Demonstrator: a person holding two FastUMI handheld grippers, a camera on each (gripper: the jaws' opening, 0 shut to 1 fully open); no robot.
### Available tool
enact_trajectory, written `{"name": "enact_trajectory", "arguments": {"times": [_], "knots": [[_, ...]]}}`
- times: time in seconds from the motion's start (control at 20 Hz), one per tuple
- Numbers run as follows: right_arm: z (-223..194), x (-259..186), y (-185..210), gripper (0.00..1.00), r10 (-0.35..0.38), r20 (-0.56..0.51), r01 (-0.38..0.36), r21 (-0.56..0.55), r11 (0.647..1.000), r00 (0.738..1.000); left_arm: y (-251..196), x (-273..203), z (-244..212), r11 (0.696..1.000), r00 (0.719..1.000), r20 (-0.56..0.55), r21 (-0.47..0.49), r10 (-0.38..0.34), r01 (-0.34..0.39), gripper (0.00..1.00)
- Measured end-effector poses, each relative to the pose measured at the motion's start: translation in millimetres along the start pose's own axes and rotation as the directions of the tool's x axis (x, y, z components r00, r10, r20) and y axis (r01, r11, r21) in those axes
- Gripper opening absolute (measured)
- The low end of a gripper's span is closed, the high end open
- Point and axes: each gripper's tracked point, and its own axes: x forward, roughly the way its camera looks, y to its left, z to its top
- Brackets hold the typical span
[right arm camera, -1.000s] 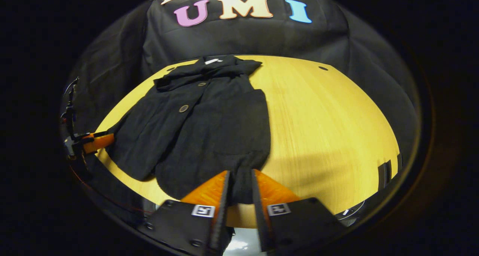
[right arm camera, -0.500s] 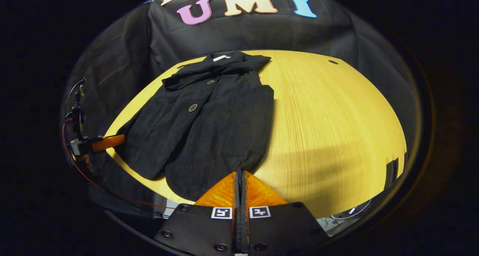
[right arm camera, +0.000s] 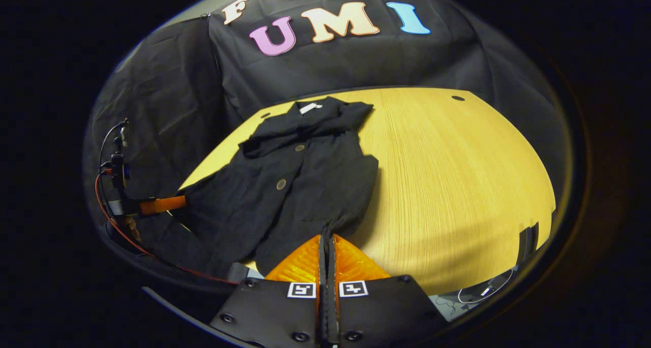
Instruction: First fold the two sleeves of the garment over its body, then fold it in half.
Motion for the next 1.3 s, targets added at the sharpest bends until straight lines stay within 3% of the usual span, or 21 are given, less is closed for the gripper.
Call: {"name": "enact_trajectory", "arguments": {"times": [0.8,1.3], "knots": [[190.8,5.5,34.7,0.0,0.078,0.237,-0.072,-0.033,0.997,0.968,-27.3,31.9,165.1,0.996,0.971,0.227,-0.008,-0.079,0.083,0.0],[289.9,35.8,34.5,0.02,0.082,0.327,-0.076,-0.032,0.997,0.941,-26.0,80.1,247.3,0.994,0.949,0.296,0.005,-0.107,0.111,0.0]]}}
